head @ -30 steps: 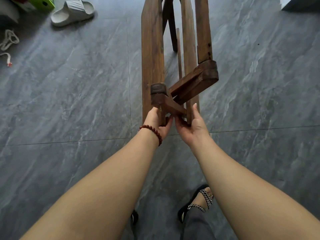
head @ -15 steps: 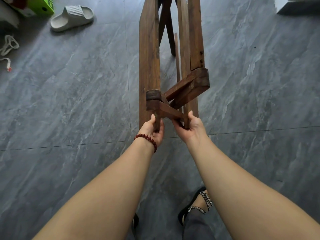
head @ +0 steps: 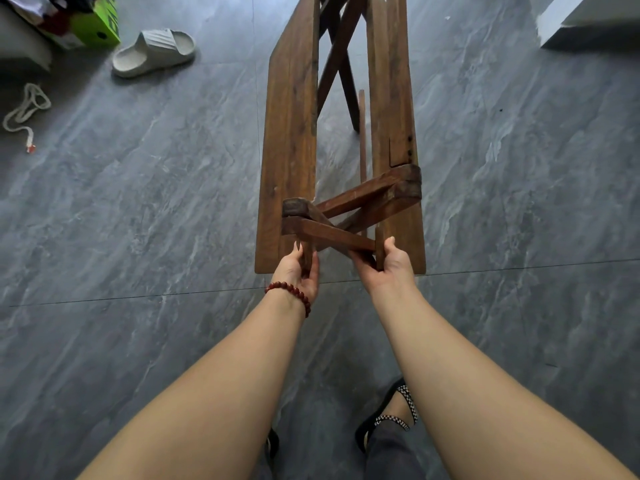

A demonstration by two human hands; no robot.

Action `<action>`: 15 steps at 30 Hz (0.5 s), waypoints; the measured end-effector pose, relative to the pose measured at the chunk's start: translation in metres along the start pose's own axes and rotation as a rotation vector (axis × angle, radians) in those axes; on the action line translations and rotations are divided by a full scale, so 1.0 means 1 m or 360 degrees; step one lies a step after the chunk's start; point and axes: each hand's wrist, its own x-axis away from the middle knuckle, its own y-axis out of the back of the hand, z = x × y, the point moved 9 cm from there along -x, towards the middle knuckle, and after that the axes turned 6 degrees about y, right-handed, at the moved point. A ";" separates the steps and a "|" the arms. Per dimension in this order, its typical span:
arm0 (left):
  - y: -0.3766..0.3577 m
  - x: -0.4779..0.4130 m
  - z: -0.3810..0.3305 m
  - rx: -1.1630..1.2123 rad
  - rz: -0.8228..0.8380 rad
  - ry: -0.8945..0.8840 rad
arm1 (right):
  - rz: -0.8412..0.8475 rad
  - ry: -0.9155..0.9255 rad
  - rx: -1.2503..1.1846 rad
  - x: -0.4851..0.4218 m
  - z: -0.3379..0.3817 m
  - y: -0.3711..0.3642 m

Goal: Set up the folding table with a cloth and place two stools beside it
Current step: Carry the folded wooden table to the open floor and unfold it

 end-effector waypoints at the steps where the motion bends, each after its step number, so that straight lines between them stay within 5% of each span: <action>1: -0.001 0.003 -0.001 0.0003 0.0004 -0.0013 | -0.0009 0.0014 -0.0002 0.002 0.000 0.001; 15: 0.023 0.051 -0.010 -0.0103 -0.0040 -0.0051 | -0.0218 0.0247 0.0047 0.041 0.034 0.028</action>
